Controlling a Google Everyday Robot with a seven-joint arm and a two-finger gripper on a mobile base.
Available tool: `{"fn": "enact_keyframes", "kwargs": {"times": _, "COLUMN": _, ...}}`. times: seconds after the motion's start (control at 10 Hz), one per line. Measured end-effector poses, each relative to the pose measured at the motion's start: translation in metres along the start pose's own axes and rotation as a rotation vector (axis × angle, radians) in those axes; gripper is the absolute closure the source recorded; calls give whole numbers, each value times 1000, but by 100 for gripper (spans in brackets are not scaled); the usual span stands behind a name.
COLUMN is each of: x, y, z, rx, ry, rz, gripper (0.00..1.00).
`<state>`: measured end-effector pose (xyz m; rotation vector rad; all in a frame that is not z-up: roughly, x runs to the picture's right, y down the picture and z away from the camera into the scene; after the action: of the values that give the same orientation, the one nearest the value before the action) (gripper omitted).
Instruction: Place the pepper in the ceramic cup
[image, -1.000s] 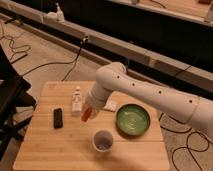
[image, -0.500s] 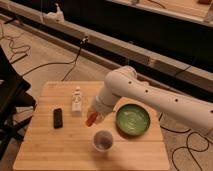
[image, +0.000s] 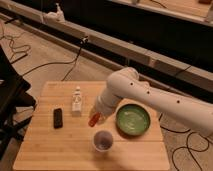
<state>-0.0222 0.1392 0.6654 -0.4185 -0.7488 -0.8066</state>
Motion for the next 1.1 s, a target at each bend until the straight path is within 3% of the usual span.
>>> {"fn": "enact_keyframes", "kwargs": {"times": 0.4, "x": -2, "y": 47, "z": -2, "rx": -24, "ry": 25, "rz": 105, "gripper": 100}}
{"fn": "enact_keyframes", "kwargs": {"times": 0.9, "x": -26, "y": 68, "z": 20, "rx": -80, "ry": -36, "rz": 95, "gripper": 100}}
{"fn": "enact_keyframes", "kwargs": {"times": 1.1, "x": -28, "y": 69, "z": 28, "rx": -84, "ry": -54, "rz": 96, "gripper": 86}}
